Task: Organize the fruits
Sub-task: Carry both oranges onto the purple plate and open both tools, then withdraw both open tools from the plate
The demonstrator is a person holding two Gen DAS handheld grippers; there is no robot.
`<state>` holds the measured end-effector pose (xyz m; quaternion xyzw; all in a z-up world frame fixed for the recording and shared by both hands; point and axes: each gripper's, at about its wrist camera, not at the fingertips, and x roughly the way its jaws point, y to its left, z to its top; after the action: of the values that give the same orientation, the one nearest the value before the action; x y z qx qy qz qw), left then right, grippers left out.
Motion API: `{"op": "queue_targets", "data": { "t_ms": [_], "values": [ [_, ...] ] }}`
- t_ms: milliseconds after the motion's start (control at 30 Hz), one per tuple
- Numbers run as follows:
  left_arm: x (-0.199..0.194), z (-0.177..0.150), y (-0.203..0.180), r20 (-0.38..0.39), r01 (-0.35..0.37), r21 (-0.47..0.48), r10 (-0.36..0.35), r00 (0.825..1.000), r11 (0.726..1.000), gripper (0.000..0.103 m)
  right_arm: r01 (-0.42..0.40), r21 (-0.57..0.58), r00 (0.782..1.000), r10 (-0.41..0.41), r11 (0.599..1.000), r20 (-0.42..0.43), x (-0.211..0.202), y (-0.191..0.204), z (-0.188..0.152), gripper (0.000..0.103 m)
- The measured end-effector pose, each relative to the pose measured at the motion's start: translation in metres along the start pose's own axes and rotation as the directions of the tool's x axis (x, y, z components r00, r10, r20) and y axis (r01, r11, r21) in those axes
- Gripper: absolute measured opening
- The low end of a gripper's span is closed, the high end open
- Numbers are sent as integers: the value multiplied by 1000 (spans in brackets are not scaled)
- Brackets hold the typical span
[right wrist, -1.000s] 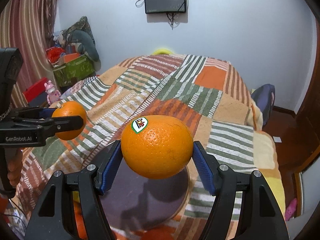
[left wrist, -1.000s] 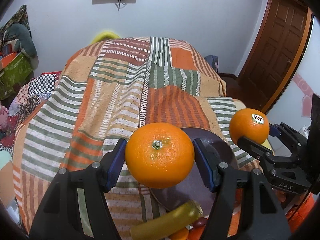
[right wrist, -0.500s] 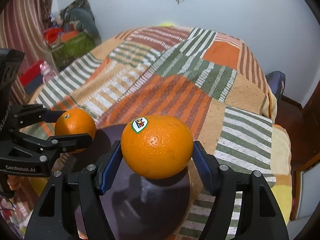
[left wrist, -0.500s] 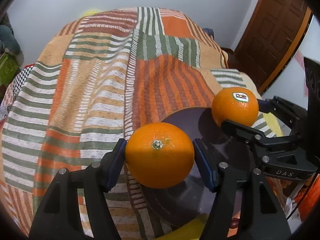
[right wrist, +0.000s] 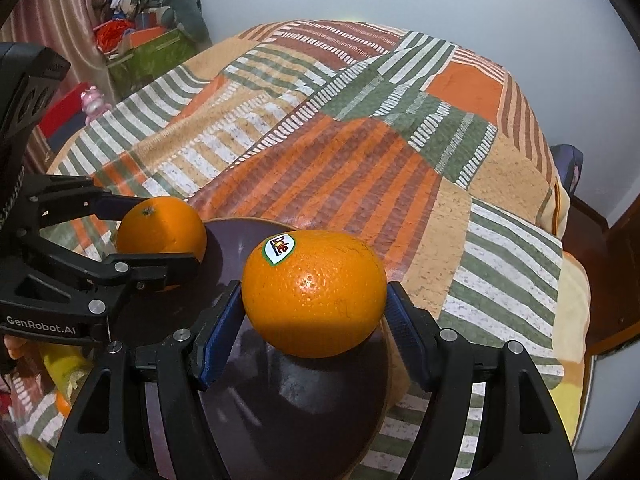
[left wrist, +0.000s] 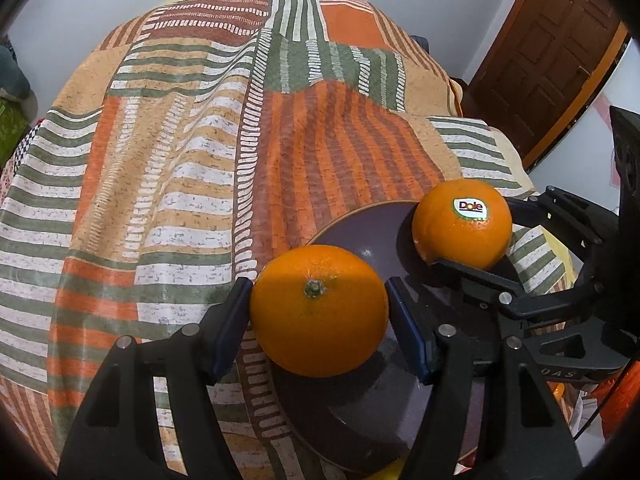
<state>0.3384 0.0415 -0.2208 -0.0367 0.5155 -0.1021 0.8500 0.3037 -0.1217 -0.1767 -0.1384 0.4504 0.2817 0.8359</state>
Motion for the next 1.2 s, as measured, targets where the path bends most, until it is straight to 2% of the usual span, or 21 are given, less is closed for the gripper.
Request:
{"op": "queue_targets", "data": {
  "t_ms": [67, 100, 200, 433, 600, 767, 833, 1033, 1200],
  "values": [
    [0, 0, 0, 1, 13, -4, -13, 1000, 1000, 68, -4, 0, 1000, 4, 1000, -8, 1, 0, 0, 68],
    [-1, 1, 0, -2, 19, -11, -19, 1000, 1000, 72, -5, -2, 1000, 5, 1000, -12, 1, 0, 0, 68],
    [-5, 2, 0, 12, 9, -22, -9, 1000, 1000, 76, -2, -10, 1000, 2, 1000, -23, 2, 1, 1, 68],
    [-26, -2, 0, 42, -11, -16, 12, 999, 1000, 77, -1, -26, 1000, 0, 1000, -23, -6, 6, -1, 68],
    [-52, -11, -3, 78, -27, -3, 27, 997, 1000, 77, 15, -4, 1000, -15, 1000, 21, -26, 7, -2, 68],
    [-84, -30, -7, 124, -57, 17, 55, 991, 998, 78, 25, 33, 997, -27, 999, 71, -56, 7, -9, 69],
    [-97, -41, -9, 139, -63, 23, 59, 989, 998, 82, 30, 41, 996, -34, 999, 86, -68, 10, -15, 70],
    [-125, -81, -12, 147, -79, 33, 73, 986, 996, 85, 51, 64, 990, -59, 997, 125, -102, 25, -44, 76],
    [-134, -116, -11, 130, -89, 26, 85, 988, 996, 88, 46, 97, 991, -57, 994, 119, -115, 39, -76, 76]
  ]
}}
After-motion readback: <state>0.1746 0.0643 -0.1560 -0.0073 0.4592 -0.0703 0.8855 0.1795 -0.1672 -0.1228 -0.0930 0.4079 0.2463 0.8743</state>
